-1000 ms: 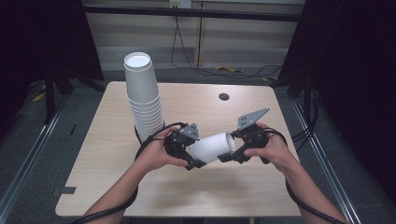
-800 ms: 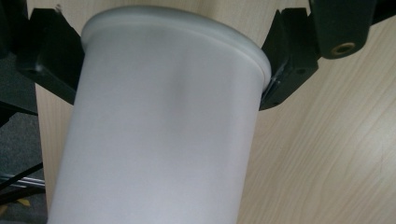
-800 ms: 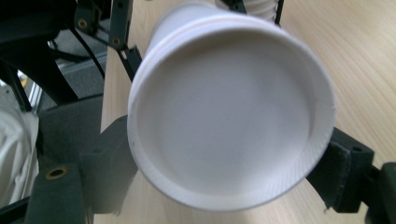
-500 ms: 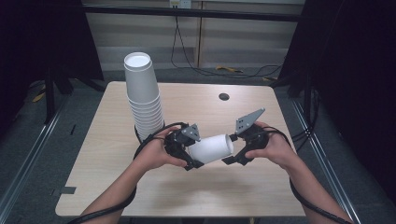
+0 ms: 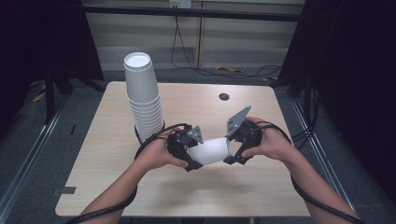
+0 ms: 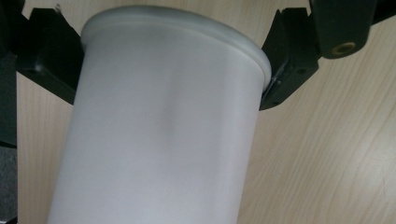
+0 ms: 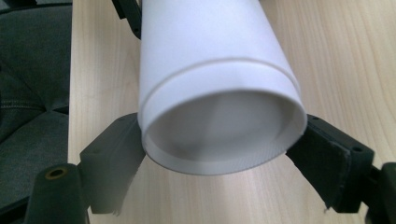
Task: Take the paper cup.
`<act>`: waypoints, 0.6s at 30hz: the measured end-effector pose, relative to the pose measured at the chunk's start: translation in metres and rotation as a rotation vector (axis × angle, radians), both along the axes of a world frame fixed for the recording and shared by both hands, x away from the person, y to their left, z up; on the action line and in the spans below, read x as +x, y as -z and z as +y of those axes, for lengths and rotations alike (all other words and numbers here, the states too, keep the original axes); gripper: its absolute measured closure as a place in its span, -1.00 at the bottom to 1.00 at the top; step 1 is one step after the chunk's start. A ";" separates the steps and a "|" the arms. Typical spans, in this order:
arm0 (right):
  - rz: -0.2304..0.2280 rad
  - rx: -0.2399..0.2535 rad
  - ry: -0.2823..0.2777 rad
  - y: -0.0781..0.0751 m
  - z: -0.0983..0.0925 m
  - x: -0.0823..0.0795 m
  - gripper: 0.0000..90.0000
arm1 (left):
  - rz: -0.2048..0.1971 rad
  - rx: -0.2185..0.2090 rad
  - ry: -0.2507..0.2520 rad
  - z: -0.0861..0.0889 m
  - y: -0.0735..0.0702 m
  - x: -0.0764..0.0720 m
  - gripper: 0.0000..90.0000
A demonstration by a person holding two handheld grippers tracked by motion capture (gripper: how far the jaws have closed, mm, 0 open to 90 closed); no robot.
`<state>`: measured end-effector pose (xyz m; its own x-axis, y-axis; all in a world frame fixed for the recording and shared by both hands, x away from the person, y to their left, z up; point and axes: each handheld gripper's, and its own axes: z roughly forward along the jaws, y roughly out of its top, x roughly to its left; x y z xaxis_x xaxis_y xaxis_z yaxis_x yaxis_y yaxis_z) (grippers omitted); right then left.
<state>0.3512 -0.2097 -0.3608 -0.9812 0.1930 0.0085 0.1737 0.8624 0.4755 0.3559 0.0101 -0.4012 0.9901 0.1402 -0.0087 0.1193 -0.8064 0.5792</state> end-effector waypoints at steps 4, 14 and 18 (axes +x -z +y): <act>-0.004 -0.074 -0.010 -0.003 0.008 -0.002 -0.58 | -0.006 0.020 0.003 -0.003 -0.001 0.000 -0.61; -0.008 -0.141 -0.048 -0.006 0.025 -0.002 -0.57 | -0.005 0.052 0.020 -0.007 -0.002 -0.002 -0.61; -0.007 -0.173 -0.078 -0.005 0.031 -0.003 -0.54 | -0.008 0.059 0.026 -0.008 -0.002 -0.002 -0.62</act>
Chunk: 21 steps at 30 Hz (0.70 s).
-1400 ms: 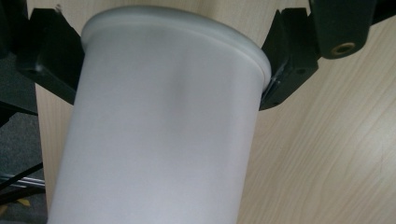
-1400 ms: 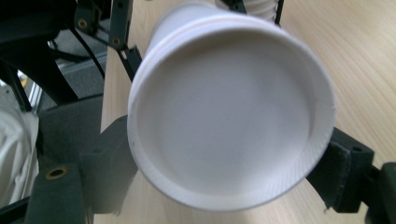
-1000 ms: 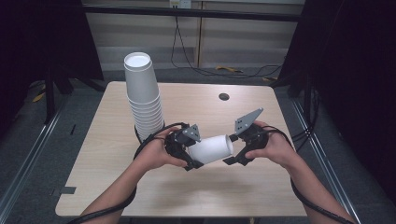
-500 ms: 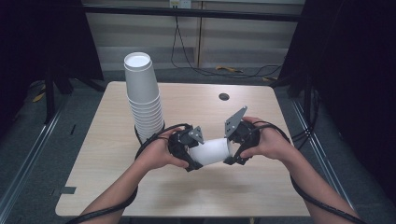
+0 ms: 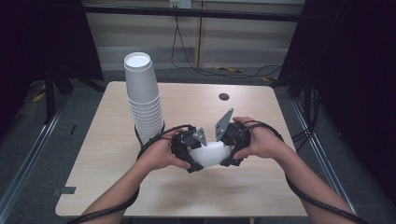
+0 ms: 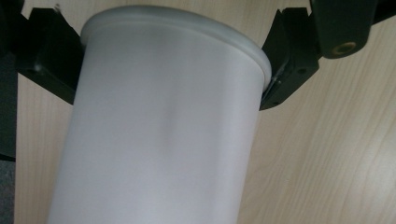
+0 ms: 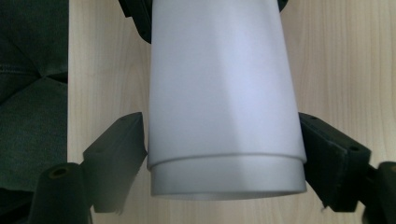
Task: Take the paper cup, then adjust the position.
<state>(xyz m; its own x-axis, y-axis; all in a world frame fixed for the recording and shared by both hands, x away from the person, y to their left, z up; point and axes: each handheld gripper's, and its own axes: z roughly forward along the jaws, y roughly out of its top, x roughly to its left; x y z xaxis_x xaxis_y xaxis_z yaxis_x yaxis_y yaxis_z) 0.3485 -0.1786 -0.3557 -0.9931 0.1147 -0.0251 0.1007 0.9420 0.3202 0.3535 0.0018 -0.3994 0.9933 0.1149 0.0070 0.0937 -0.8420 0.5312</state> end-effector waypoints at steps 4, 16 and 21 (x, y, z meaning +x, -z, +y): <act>0.002 0.002 0.005 0.000 0.002 0.001 -0.54 | 0.000 0.002 0.000 0.000 0.001 0.001 -0.62; 0.006 0.001 -0.003 0.009 0.005 0.000 -0.48 | 0.005 0.012 0.012 -0.004 0.002 0.000 -0.63; 0.003 0.031 0.006 0.011 0.003 -0.002 -0.47 | 0.005 0.002 0.018 -0.002 0.003 0.000 -0.64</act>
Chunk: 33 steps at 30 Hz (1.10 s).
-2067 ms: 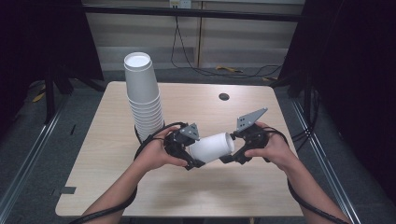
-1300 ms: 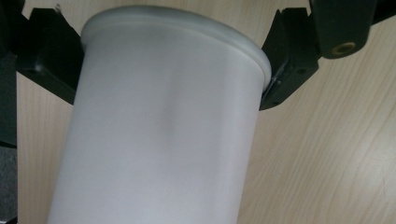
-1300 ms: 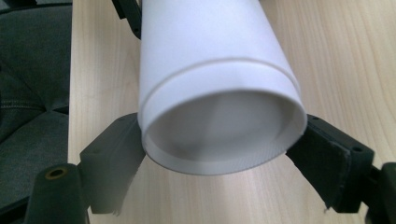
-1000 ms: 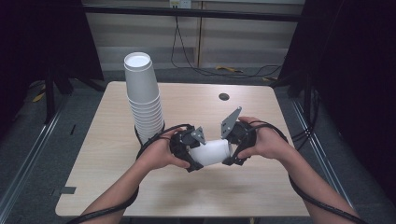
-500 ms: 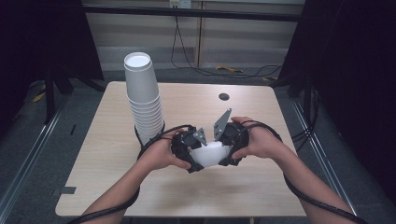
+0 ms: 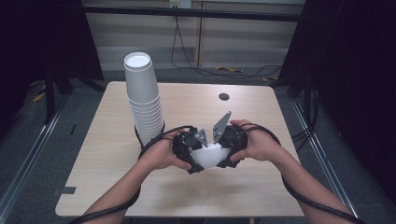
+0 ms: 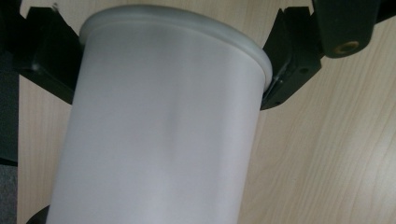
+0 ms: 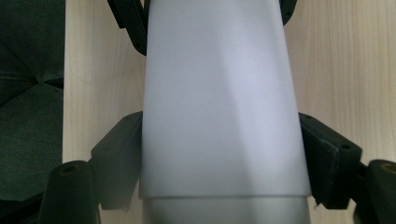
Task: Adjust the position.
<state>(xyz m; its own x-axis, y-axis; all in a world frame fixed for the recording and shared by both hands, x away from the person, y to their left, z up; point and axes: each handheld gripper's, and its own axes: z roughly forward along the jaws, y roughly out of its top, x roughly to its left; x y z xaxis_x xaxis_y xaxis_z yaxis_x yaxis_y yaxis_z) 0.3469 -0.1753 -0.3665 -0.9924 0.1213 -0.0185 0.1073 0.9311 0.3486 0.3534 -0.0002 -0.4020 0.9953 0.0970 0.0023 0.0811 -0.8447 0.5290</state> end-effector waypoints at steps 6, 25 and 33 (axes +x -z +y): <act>0.008 0.033 0.017 0.000 -0.003 -0.001 -0.48 | 0.001 -0.045 0.008 0.003 0.002 0.000 -0.73; 0.033 0.150 0.061 0.008 -0.024 0.000 -0.50 | 0.019 -0.188 0.004 0.017 -0.004 0.005 -0.77; 0.027 0.202 0.115 0.011 -0.043 0.004 -0.50 | 0.038 -0.244 -0.013 0.021 -0.003 0.008 -0.75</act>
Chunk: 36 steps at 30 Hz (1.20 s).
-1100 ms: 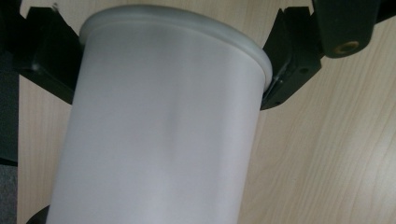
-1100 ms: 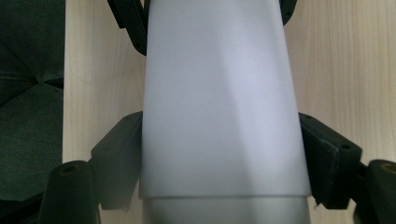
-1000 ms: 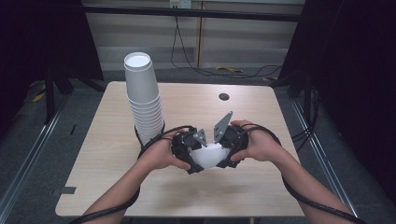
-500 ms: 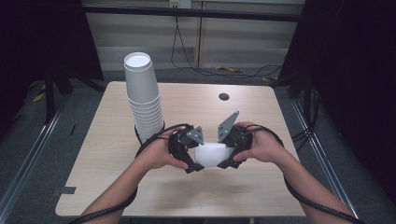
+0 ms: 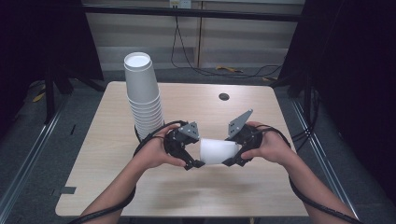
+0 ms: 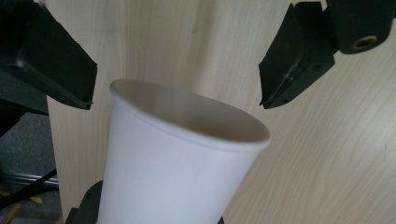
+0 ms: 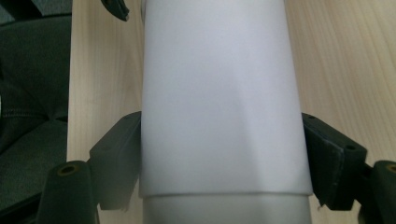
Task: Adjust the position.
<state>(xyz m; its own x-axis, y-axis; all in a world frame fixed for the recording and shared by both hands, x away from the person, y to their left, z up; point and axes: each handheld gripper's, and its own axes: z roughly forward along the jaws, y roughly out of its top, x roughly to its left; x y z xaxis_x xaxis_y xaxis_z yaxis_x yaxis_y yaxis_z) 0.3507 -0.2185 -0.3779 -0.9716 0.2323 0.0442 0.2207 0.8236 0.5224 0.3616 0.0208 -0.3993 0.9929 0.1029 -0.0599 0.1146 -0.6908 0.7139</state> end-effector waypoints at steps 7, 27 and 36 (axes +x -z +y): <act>0.014 0.106 0.050 -0.003 -0.013 0.002 -0.50 | 0.015 -0.081 -0.023 0.003 0.003 0.002 -0.74; 0.021 0.187 -0.011 -0.011 0.001 -0.002 -0.50 | 0.030 -0.199 -0.010 0.009 0.010 0.006 -0.99; 0.023 0.204 -0.021 -0.012 0.002 -0.001 -0.50 | 0.036 -0.218 0.004 0.010 0.009 0.007 -0.97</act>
